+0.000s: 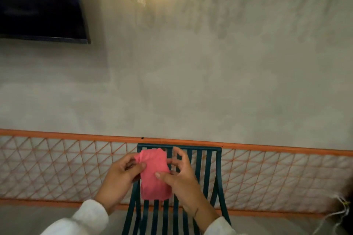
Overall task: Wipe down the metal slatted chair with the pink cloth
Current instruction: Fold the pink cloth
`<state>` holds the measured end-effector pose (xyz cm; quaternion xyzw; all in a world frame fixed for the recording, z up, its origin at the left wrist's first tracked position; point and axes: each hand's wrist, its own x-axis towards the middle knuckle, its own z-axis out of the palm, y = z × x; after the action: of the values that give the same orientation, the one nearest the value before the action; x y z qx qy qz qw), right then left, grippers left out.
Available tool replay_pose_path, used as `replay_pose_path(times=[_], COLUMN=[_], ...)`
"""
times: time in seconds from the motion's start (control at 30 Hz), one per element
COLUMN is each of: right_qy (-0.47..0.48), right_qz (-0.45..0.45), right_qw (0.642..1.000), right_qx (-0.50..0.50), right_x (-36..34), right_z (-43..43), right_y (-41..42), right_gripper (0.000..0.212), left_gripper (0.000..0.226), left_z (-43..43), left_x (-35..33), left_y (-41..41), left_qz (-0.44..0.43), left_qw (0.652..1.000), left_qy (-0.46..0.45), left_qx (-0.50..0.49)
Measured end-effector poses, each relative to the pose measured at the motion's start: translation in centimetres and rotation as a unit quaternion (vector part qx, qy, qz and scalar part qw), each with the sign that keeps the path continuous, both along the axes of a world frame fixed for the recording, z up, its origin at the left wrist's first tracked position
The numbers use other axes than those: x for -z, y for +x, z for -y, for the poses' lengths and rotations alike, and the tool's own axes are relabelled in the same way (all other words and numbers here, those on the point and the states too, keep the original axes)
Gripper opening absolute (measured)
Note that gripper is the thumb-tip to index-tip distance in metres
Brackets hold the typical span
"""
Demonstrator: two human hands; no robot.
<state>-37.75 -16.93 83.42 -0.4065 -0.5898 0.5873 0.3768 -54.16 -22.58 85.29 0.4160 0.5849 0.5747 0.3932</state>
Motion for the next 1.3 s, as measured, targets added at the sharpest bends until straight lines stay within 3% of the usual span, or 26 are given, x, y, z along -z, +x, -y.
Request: replay_pose_path(times=[0.17,0.27,0.4,0.53,0.73,0.87,1.1,1.3], right_qy=[-0.012,-0.012,-0.011,-0.009,-0.036,-0.071,-0.149,-0.259], right_qz=[0.004,-0.036,-0.057,-0.067,-0.068,-0.022,-0.016,0.047], right_qw=[1.000,0.998,0.996,0.995,0.993,0.994,0.984,0.962], right_qx=[-0.020,0.041,0.062,0.076,0.094,0.079,0.096,0.068], right_x=[-1.1,-1.4,-1.5,-1.5,-0.3,2.2,8.7,16.7], right_z=[3.6,4.3,4.5,4.3,1.9,-0.6,-7.4,-10.4], right_y=[1.9,3.6,6.7,10.4,18.7,25.6,37.0,43.6], right_gripper=[0.029,0.034,0.040,0.046,0.044,0.020,0.014,0.010], left_gripper=[0.017,0.018,0.040,0.026,0.024,0.019,0.030,0.036], left_z=[3.3,4.1,4.0,2.9,-0.8,-4.0,-9.5,-11.1], left_x=[-1.3,-1.9,-2.0,-1.8,-0.9,1.9,9.6,18.7], left_y=[1.3,3.2,5.8,9.2,16.9,23.6,36.0,42.9], left_qz=[0.017,0.026,0.004,-0.015,-0.005,0.005,0.077,0.064], left_qw=[0.999,0.997,0.990,0.990,0.985,0.984,0.977,0.963], left_qy=[0.028,0.033,0.011,0.004,-0.008,-0.036,-0.123,-0.237], left_qx=[0.030,0.063,0.138,0.143,0.172,0.173,0.154,0.112])
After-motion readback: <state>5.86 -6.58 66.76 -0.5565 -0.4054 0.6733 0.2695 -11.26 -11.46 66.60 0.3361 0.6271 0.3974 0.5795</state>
